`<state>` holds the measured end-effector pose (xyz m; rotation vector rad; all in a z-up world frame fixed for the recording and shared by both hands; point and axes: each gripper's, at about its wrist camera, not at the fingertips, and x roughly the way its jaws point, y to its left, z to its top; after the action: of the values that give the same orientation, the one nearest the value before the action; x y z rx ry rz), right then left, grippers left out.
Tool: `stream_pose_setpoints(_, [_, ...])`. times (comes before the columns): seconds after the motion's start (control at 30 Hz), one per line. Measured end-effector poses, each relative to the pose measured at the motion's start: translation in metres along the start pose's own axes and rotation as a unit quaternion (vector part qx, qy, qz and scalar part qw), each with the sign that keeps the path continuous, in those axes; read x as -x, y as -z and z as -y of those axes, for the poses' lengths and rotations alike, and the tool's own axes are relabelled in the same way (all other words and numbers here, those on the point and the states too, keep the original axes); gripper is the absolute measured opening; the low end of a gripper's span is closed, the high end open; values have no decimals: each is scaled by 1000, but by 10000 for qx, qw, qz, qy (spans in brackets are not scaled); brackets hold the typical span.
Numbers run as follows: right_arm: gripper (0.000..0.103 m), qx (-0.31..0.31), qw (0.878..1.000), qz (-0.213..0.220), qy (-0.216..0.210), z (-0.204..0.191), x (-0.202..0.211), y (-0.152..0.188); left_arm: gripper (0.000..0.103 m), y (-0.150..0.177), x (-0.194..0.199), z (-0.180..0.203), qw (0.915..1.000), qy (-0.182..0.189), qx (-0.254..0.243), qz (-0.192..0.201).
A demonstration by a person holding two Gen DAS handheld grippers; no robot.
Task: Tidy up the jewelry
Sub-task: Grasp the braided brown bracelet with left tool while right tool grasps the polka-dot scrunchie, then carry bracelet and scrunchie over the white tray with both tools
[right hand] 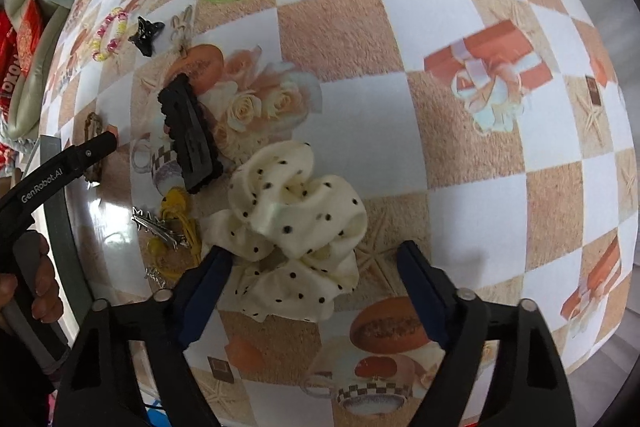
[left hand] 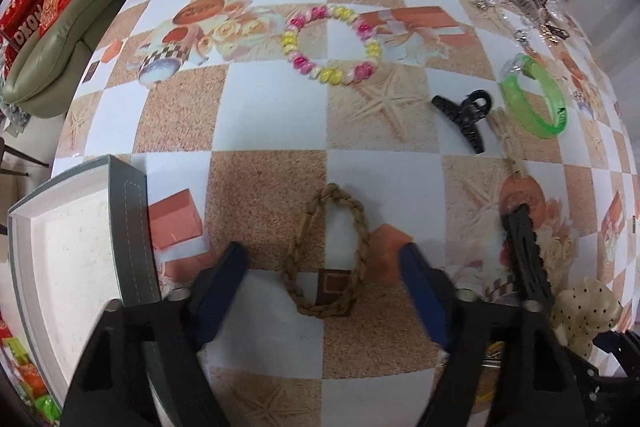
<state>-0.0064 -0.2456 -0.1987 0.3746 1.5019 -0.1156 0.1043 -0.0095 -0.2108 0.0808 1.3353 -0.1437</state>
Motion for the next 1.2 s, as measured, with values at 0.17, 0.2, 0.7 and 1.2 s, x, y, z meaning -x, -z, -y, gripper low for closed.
stream_pose_setpoints(0.17, [36,98,9997,79,-192,-4,5,-4,25,0,5,14,9999,41,-138,23])
stream_pose_setpoints(0.2, [31,84,9996,78,-243,-3,6,-6,18,1,6,16,9999,51,-156,10])
stream_pose_setpoints(0.7, [13,0,9986,419,-330,5,45,-2,16,27,63,9,9977,646,86,161])
stream_pose_setpoints(1.2, [13,499,9924,790,-804,-38,113,-5,16,63,127,-45,9947,574,663,541])
